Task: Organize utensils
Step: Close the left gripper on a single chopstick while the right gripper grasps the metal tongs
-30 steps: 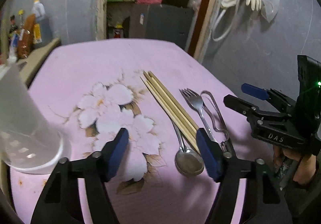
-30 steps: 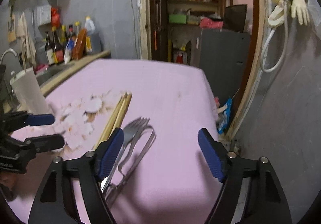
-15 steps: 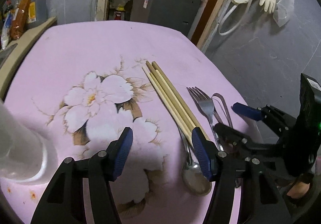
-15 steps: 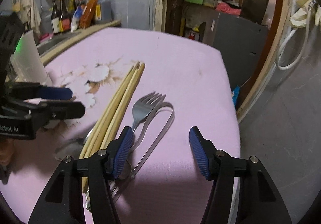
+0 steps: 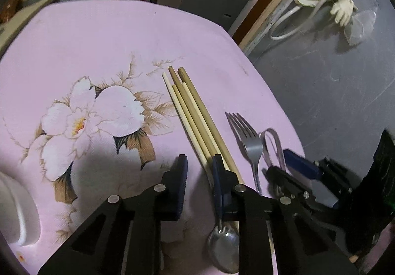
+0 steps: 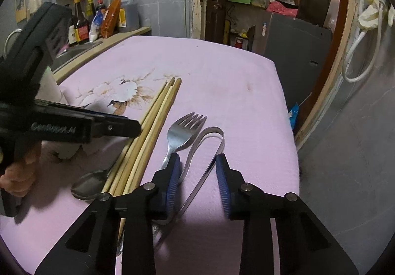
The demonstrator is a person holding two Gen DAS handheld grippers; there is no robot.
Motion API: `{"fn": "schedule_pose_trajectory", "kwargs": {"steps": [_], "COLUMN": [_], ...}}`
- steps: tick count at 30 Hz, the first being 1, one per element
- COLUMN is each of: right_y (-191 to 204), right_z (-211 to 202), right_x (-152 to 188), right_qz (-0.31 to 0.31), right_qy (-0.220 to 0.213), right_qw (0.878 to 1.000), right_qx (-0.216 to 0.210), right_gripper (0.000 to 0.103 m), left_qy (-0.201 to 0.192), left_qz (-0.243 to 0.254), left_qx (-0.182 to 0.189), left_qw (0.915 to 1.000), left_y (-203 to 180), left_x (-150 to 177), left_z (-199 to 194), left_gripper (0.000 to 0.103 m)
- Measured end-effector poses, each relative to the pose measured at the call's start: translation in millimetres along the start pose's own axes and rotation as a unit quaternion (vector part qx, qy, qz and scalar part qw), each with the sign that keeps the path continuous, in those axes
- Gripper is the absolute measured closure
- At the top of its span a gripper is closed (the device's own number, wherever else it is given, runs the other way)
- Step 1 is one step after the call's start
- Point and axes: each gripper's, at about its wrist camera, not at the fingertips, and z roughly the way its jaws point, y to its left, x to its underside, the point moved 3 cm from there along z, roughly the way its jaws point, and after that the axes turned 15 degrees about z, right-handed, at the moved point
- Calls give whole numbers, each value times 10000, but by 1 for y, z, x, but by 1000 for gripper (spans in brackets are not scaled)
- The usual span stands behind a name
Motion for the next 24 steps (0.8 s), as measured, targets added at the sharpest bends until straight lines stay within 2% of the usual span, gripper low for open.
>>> {"fn": "schedule_pose_trajectory", "kwargs": {"steps": [3,5,8,16,24], "right_y": [0,1,2,2,5], "right_z": [0,0,0,0,-3], "right_x": [0,0,1,3,6], "right_qz": [62,74,98,154,65], "right_qy": [17,20,27,57,154], "right_qw": [10000,10000,9999,9998,9999], "right_qx": [-39,-44,-59,-127,-25], "right_gripper": [78,78,78,80,81], "left_qy": [47,60,87,73,129], "left_qz": [-123,-187,-371,-531,-357], "left_qx": [97,194,299,281,131], "left_qw": [9999,9996,9988,9982,9992], "left_y": [4,3,7,14,17], "left_x": [-4,-5,-5,3,22], "left_z": [1,2,-2,-15,-38], "left_gripper": [89,98,99,100,101]}}
